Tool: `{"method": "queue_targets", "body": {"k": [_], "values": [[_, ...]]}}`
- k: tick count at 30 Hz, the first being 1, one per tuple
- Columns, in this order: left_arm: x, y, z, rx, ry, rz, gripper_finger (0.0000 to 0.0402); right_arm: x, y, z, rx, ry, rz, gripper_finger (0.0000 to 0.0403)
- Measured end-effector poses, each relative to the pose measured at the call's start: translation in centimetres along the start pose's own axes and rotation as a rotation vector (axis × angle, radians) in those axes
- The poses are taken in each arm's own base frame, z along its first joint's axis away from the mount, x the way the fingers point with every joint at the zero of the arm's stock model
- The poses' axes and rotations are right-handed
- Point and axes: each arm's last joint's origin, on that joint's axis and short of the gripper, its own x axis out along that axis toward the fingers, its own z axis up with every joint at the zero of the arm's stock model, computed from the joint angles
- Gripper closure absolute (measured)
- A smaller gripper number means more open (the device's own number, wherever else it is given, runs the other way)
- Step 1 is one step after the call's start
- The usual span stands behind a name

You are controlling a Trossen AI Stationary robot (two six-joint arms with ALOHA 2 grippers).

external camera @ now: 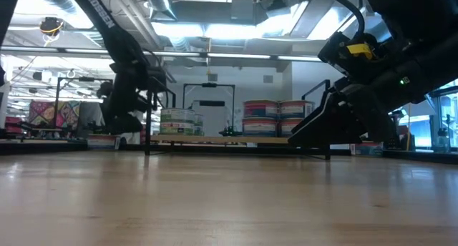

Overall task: Stack canned seafood by type on shelf
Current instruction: Put the blue pink tuna can on the shelf

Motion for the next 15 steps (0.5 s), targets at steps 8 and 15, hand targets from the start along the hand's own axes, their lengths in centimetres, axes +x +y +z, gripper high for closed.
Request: {"method": "queue_targets", "body": {"k": [8, 15], "values": [[-0.8, -0.5, -0.6, 0.076, 0.02, -0.022, 0.0253, 0.0, 0.0, 0.0, 0.0, 0.0, 0.0, 0.0088], [-1.4, -0.8, -1.7, 0.138, 0.098, -0.042, 0.0264, 0.0, 0.0, 0.0, 0.001, -0.001, 0.0, 0.0088]]}}
